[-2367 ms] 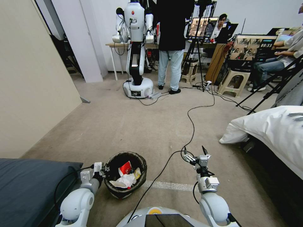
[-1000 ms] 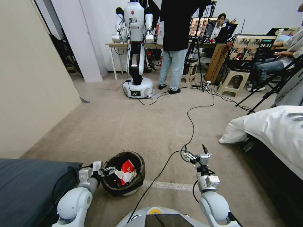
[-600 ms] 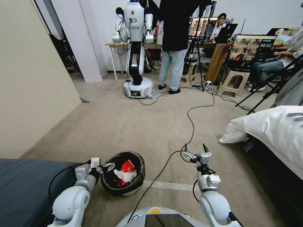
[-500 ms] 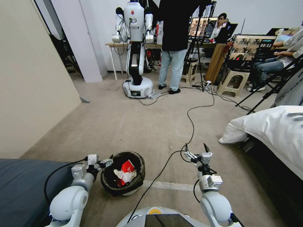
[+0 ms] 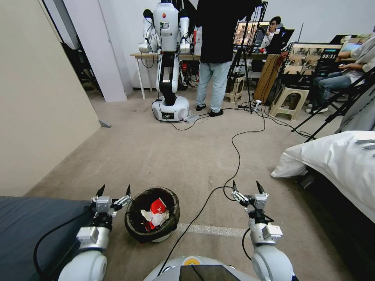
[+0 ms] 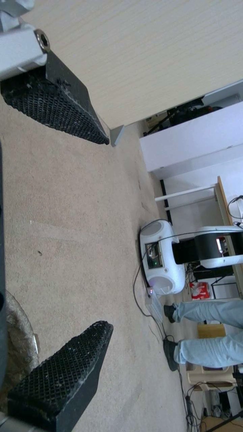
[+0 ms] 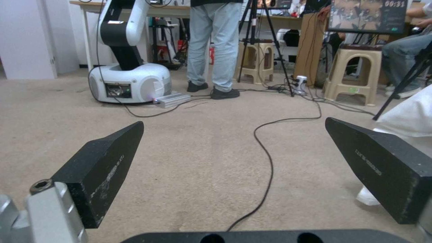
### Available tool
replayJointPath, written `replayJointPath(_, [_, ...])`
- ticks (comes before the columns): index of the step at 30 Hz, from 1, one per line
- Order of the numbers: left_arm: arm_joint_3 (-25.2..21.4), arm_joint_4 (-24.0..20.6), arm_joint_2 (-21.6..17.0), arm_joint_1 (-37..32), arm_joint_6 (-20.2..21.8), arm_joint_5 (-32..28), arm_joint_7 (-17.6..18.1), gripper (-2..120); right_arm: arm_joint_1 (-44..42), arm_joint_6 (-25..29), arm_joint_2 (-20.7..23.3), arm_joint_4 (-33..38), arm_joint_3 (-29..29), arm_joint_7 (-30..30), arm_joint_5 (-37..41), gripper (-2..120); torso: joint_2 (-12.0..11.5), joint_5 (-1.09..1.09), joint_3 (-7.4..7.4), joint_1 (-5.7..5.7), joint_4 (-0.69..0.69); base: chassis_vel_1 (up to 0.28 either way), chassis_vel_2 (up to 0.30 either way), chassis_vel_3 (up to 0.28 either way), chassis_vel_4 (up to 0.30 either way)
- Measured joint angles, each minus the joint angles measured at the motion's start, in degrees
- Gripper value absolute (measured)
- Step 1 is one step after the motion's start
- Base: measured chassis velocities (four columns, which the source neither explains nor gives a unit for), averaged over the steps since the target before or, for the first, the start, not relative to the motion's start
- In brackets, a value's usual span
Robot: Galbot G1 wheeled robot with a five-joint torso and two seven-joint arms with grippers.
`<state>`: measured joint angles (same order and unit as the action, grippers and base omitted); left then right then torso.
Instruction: Pick up the trash bin, then pick up the garbage from the floor and place it into the trash bin.
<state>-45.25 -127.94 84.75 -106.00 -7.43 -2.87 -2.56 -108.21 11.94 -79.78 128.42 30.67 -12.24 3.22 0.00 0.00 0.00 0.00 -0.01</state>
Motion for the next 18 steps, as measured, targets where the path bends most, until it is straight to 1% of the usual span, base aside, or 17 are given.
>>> replayJointPath(5, [0.05, 0.08, 0.02, -0.87, -1.08, 0.96, 0.57, 100, -0.76, 1.68, -0.57, -0.13, 0.70, 0.54, -1.14, 100, 0.00, 0.00, 0.00, 0.00, 0.01, 0.000, 0.000, 0.000, 0.000])
replayJointPath(18, [0.03, -0.07, -0.04, -0.92, -0.83, 1.04, 0.61, 100, -0.67, 1.73, -0.60, -0.29, 0.72, 0.62, -1.21, 100, 0.00, 0.00, 0.00, 0.00, 0.01, 0.000, 0.000, 0.000, 0.000])
